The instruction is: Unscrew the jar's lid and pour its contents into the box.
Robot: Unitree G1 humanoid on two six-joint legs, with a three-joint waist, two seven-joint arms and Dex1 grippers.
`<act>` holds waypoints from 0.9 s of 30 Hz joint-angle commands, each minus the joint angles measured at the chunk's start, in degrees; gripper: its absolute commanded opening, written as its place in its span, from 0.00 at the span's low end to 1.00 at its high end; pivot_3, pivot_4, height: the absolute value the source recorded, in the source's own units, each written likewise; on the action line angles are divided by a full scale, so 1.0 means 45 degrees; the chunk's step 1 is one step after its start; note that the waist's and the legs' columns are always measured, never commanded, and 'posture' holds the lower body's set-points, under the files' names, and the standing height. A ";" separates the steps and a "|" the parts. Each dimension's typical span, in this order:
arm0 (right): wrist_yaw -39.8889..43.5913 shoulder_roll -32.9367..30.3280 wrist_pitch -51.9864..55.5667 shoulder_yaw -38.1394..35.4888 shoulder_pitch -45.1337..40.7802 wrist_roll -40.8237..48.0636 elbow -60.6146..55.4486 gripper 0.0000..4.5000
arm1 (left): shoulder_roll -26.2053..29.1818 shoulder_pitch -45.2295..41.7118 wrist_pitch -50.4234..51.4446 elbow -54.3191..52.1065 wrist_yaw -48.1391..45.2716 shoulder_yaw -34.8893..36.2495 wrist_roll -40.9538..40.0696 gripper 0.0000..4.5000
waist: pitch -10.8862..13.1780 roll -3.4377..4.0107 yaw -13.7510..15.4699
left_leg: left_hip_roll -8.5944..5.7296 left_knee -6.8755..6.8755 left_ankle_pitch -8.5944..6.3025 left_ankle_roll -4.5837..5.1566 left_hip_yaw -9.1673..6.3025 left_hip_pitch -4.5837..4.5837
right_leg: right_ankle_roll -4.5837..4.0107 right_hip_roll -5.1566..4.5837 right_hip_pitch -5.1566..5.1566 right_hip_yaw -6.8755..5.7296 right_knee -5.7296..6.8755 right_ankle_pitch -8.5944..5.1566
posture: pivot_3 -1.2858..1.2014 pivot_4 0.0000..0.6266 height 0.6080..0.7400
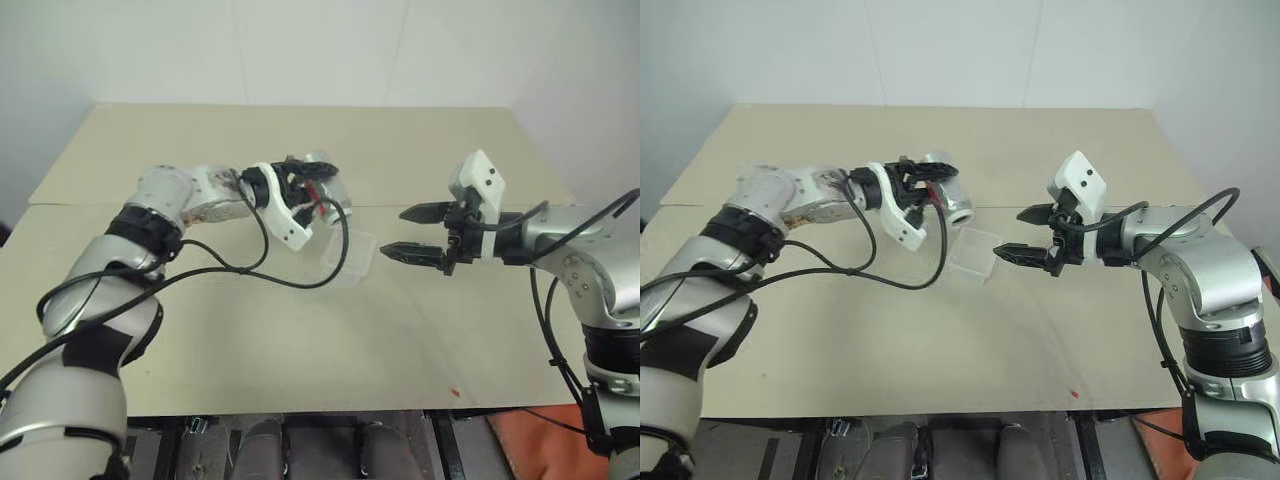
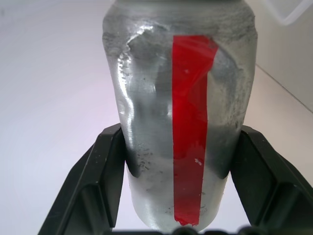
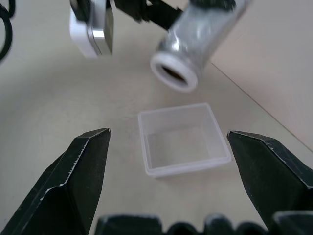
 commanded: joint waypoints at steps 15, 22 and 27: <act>-0.1084 0.0027 0.0192 -0.0700 -0.0185 0.1043 -0.1052 0.99 | -0.0607 -0.0336 0.3122 -0.1055 0.3165 -0.1957 0.3040 0.62 | 0.0001 -0.0002 0.0019 | 0.0003 0.0012 0.0003 -0.0003 0.0000 -0.0005 | 0.0004 -0.0001 -0.0019 0.0005 0.0029 0.0002 | 0.52 0.24 1.00; -0.1036 0.0039 0.0206 -0.0675 -0.0201 0.1229 -0.0956 0.99 | -0.0227 0.0571 0.2201 -0.0987 0.1509 -0.0433 0.0253 0.62 | 0.0001 -0.0002 0.0011 | 0.0004 0.0017 0.0004 -0.0005 0.0001 -0.0005 | 0.0004 -0.0005 -0.0018 0.0004 0.0031 0.0002 | 0.52 0.24 1.00; -0.0781 0.0118 0.0018 -0.0567 -0.0309 0.1330 -0.0581 0.99 | 0.0129 0.1633 0.1923 -0.0568 -0.0969 0.2001 -0.3711 0.62 | 0.0001 -0.0001 -0.0063 | 0.0010 0.0027 0.0006 -0.0007 0.0001 -0.0004 | 0.0004 -0.0004 -0.0018 0.0002 0.0039 0.0002 | 0.52 0.24 1.00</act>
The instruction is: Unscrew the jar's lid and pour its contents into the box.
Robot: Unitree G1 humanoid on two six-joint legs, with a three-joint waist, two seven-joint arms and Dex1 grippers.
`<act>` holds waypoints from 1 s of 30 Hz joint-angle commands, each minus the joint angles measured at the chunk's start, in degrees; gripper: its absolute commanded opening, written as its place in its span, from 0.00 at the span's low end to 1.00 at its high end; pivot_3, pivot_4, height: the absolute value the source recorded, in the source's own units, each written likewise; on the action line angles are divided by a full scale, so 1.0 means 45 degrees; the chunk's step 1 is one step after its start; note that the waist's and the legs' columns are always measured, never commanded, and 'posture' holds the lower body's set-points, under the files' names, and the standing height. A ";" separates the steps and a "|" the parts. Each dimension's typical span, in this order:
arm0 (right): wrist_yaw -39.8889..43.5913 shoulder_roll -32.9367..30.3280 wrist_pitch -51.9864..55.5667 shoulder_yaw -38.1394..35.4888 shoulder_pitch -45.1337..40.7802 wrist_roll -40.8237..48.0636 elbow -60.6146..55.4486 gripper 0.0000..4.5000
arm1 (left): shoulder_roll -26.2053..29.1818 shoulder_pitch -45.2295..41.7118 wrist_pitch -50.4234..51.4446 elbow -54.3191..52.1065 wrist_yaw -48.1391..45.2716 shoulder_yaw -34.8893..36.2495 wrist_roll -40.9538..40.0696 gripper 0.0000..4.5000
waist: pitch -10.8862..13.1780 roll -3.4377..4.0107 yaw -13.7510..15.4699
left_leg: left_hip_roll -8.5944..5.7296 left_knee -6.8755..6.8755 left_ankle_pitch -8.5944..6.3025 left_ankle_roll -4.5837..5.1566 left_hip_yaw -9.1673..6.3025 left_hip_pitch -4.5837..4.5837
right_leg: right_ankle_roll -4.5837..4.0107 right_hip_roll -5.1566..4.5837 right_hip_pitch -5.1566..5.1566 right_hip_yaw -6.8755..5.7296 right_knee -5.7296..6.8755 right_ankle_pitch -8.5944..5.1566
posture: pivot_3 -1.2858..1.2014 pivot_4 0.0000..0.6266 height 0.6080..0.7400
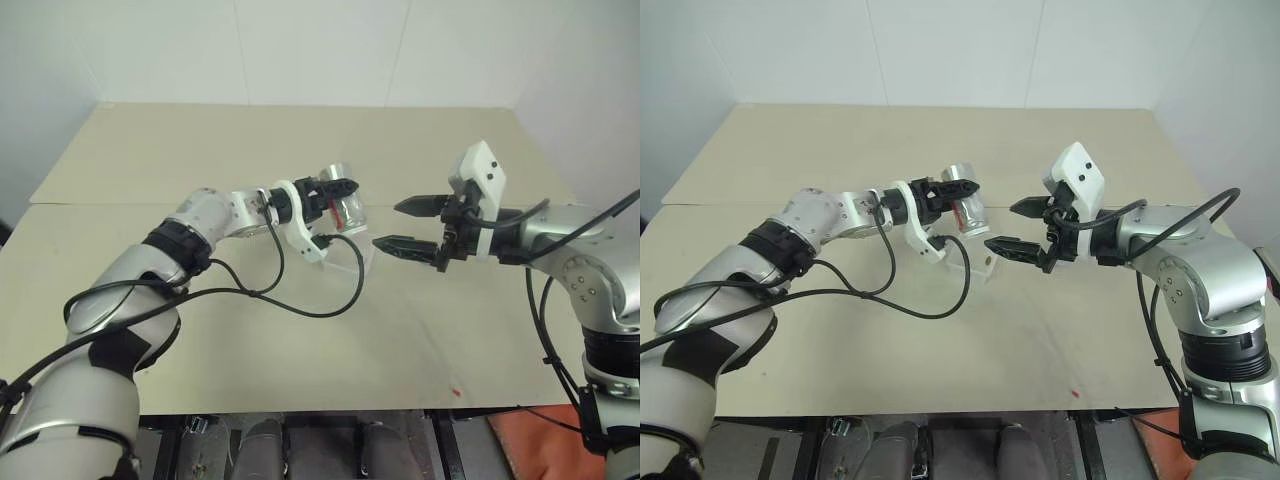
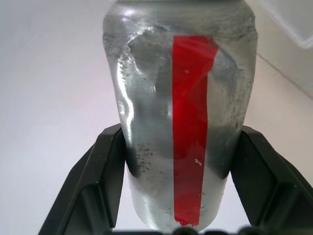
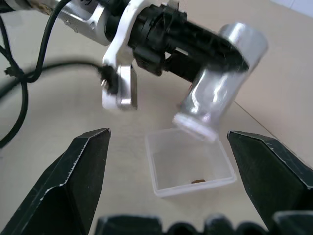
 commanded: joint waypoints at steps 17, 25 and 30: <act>0.0719 0.0080 -0.0770 -0.0073 -0.0261 0.0012 0.0393 0.99 | -0.2509 0.7890 0.8848 -0.7161 -0.8059 0.8609 -1.5276 0.62 | -0.0004 0.0005 -0.0110 | 0.0009 0.0030 0.0004 -0.0006 -0.0024 0.0024 | 0.0003 0.0007 0.0043 -0.0004 0.0013 0.0002 | 0.52 0.24 1.00; 0.0479 0.0208 -0.0649 -0.0185 -0.0029 0.0128 0.0057 0.99 | -0.3952 0.9695 0.9904 -0.7943 -0.6683 0.9130 -1.5300 0.62 | -0.0004 0.0004 -0.0085 | 0.0005 0.0027 0.0002 -0.0003 -0.0027 0.0040 | 0.0004 0.0008 0.0057 -0.0002 0.0006 0.0005 | 0.52 0.24 1.00; 0.0492 0.0186 -0.0659 -0.0269 0.0106 0.0212 -0.0092 0.99 | -0.4495 0.9989 0.9209 -0.7627 -0.6236 0.9096 -1.4970 0.62 | -0.0006 0.0003 -0.0090 | 0.0001 0.0030 0.0000 0.0001 -0.0033 0.0043 | 0.0002 0.0005 0.0067 -0.0002 0.0002 0.0008 | 0.52 0.24 1.00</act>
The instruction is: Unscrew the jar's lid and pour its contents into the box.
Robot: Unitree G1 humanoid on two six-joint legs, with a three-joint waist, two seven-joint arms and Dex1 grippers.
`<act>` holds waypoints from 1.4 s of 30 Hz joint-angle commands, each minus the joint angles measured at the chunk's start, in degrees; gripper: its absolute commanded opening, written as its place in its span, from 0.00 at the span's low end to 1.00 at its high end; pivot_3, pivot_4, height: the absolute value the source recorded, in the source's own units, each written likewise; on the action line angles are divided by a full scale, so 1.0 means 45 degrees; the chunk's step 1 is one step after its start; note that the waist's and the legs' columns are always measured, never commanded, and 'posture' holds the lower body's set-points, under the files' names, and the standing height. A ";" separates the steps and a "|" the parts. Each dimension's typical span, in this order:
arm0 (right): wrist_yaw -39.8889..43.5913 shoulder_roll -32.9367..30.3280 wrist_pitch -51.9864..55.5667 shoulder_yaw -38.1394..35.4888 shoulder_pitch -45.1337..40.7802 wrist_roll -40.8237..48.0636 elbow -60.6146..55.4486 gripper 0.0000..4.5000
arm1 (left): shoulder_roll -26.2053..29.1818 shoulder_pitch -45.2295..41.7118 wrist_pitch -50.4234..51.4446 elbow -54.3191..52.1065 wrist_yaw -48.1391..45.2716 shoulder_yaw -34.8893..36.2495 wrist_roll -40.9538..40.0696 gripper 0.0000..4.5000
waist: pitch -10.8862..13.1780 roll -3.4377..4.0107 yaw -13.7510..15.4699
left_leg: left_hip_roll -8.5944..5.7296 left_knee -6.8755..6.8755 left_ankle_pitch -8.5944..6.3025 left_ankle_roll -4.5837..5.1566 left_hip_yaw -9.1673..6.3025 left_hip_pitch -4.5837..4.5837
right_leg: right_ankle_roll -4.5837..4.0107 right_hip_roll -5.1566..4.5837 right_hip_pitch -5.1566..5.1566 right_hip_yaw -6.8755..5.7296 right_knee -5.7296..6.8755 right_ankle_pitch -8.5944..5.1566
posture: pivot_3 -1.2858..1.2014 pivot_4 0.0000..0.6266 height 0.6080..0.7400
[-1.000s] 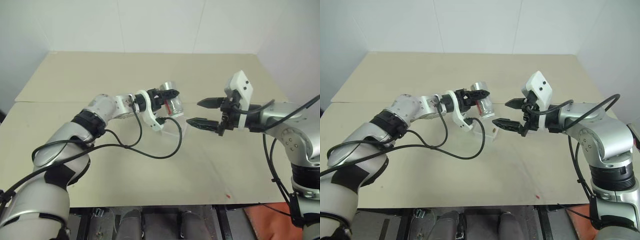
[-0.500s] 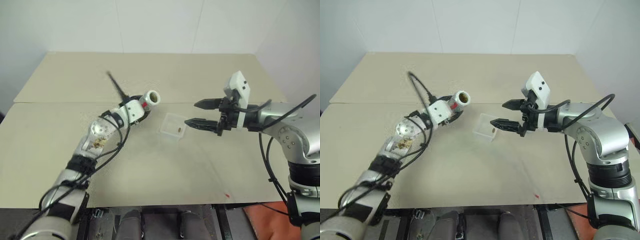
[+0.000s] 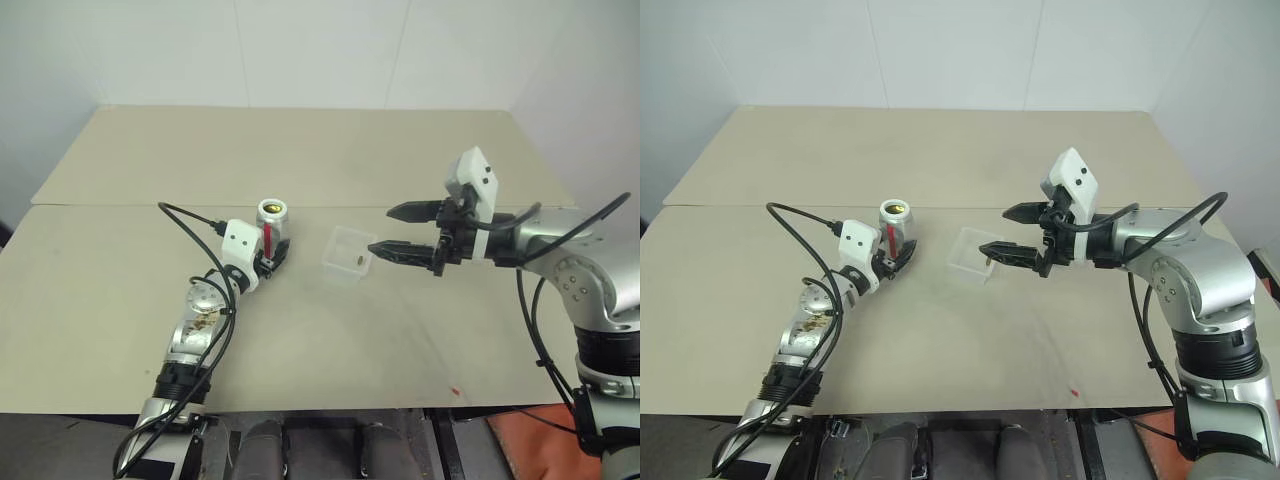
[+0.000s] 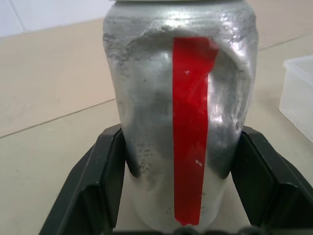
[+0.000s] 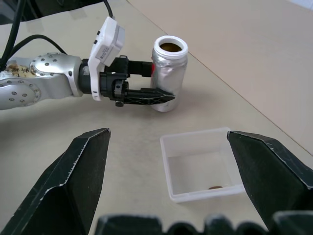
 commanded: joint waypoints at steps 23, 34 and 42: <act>0.0115 -0.0166 -0.0700 -0.0449 0.0761 0.0090 -0.0812 1.00 | 0.5216 0.4375 0.2816 -0.6954 -0.5151 0.2194 -0.3183 0.99 | -0.0002 0.0005 -0.0039 | 0.0006 -0.0041 -0.0003 0.0001 0.0000 0.0031 | -0.0009 -0.0017 -0.0007 0.0003 -0.0041 0.0001 | 0.52 0.24 1.00; 0.1090 -0.0706 -0.1920 -0.0574 0.1505 -0.0160 -0.0581 1.00 | 0.9174 0.3959 0.2106 -0.5725 -1.0596 0.5500 -0.6069 0.99 | -0.0001 0.0007 -0.0100 | 0.0012 -0.0074 -0.0002 -0.0002 0.0033 0.0056 | -0.0018 -0.0008 -0.0007 0.0007 -0.0060 -0.0006 | 0.52 0.24 1.00; 0.1552 -0.1167 -0.2476 -0.0725 0.1754 -0.0327 -0.0350 1.00 | 0.9709 0.4029 0.3054 -0.6123 -1.0538 0.6542 -0.6860 0.99 | 0.0000 0.0009 -0.0101 | 0.0013 -0.0081 -0.0001 -0.0002 0.0044 0.0071 | -0.0018 -0.0004 -0.0002 0.0014 -0.0058 -0.0007 | 0.52 0.24 1.00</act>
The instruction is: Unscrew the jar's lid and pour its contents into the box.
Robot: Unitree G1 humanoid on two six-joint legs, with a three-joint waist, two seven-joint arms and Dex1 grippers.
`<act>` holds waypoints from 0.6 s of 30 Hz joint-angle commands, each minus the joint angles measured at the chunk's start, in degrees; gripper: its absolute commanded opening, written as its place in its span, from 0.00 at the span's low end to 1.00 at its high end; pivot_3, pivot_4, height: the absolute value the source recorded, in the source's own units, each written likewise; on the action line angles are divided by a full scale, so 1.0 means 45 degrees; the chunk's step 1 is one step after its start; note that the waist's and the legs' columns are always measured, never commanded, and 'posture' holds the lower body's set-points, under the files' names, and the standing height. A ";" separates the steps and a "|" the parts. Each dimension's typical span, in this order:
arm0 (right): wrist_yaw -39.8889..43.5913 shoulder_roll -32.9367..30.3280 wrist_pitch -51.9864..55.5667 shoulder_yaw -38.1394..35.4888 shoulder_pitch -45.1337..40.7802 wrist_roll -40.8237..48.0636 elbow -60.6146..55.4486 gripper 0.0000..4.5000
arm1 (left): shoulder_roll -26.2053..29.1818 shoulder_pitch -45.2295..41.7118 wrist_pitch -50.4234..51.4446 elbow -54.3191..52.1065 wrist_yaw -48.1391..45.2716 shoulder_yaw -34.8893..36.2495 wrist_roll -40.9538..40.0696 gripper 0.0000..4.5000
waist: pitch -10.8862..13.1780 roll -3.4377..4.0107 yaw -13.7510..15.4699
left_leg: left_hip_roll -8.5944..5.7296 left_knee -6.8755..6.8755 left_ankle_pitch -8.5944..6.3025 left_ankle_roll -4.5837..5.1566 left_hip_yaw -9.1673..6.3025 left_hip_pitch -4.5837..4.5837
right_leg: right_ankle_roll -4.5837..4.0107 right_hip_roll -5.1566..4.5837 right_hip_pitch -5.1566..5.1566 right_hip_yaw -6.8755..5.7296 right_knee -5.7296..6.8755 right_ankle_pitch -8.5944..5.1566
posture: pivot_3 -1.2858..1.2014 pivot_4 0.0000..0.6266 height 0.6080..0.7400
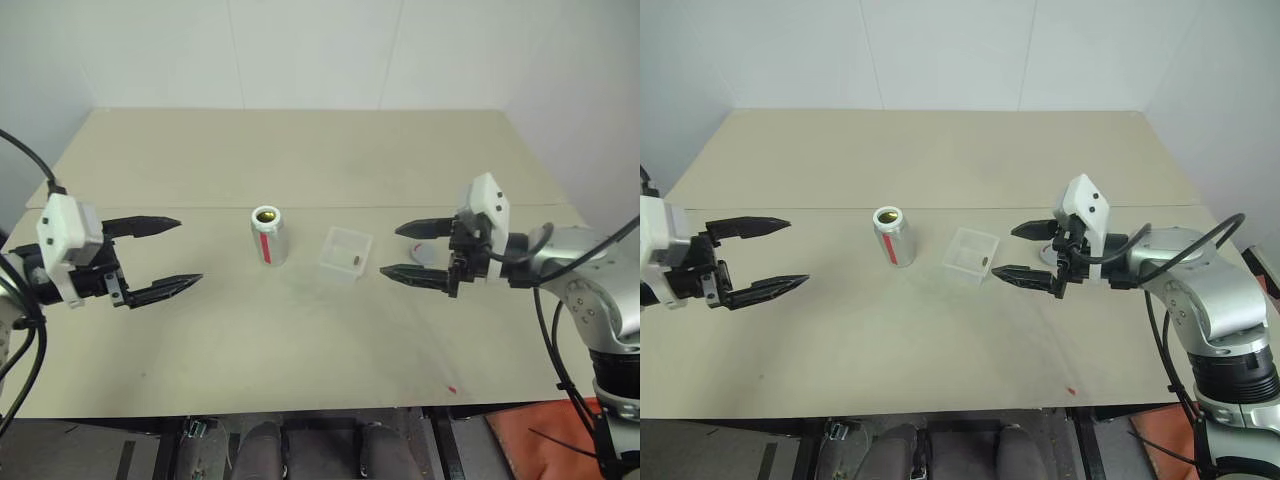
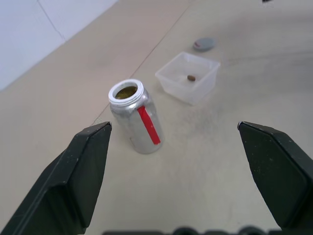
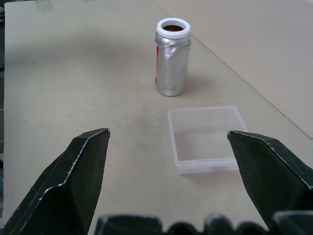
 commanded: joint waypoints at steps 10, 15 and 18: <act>0.0044 -0.0105 -0.0464 -0.0306 -0.0001 -0.0055 -0.0278 1.00 | -0.0476 0.0582 0.0722 -0.1568 0.1332 0.0778 -0.0581 0.99 | 0.0000 0.0000 -0.0003 | 0.0000 0.0001 0.0000 -0.0001 0.0002 0.0001 | 0.0000 -0.0001 -0.0001 0.0005 0.0000 0.0000 | 0.52 0.24 1.00; -0.0338 0.0156 -0.0444 -0.0389 0.0143 -0.0046 -0.0438 1.00 | -0.0787 0.0807 0.1007 -0.2202 0.1920 0.0966 -0.0860 0.99 | 0.0000 0.0000 0.0000 | -0.0001 0.0000 0.0000 0.0000 0.0002 0.0001 | -0.0001 -0.0001 0.0000 0.0007 -0.0001 0.0000 | 0.52 0.24 1.00; -0.0442 0.0357 -0.0368 -0.0358 0.0200 0.0171 -0.0690 1.00 | -0.0763 0.0776 0.1113 -0.2272 0.2030 0.0980 -0.0946 0.99 | 0.0000 0.0000 -0.0002 | 0.0000 0.0000 0.0001 -0.0001 0.0001 0.0002 | 0.0000 0.0000 -0.0001 0.0007 0.0001 0.0000 | 0.52 0.24 1.00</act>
